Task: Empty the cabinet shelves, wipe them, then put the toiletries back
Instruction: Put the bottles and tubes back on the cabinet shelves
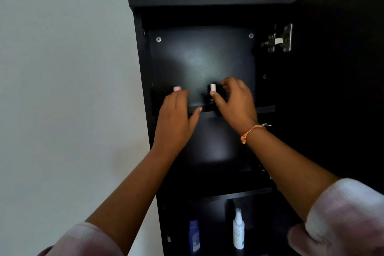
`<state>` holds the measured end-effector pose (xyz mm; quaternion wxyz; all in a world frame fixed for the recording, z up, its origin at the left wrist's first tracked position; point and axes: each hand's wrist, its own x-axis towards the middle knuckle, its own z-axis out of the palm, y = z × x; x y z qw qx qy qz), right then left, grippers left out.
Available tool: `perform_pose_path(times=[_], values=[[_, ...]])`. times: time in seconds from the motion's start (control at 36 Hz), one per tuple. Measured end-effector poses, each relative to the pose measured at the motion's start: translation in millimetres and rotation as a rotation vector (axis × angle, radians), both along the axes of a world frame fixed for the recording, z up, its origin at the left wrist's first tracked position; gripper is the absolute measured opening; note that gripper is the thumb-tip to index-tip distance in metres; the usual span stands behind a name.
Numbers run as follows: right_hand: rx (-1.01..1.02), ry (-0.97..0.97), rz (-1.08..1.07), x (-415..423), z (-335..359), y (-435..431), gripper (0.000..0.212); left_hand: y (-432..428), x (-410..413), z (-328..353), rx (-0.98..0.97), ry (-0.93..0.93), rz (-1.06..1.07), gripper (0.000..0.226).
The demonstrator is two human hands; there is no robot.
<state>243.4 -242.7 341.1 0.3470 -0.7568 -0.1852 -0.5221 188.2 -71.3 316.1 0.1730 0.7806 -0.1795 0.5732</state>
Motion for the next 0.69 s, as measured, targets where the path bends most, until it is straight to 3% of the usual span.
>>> perform_pose_path(times=[0.08, 0.22, 0.5, 0.69], values=[[-0.022, -0.091, 0.032, -19, -19, 2, 0.032, -8, -15, -23, 0.068, -0.004, -0.112, 0.039], [-0.037, -0.066, 0.078, -46, -67, 3, 0.030, -18, -25, -75, 0.044, 0.160, -0.231, 0.031], [0.068, 0.321, 0.111, -81, -206, -12, 0.018, -37, -53, -208, -0.035, 0.530, -0.325, 0.021], [0.026, 0.631, 0.031, -108, -310, -32, 0.014, -47, -78, -308, -0.066, 0.815, -0.360, 0.011]])
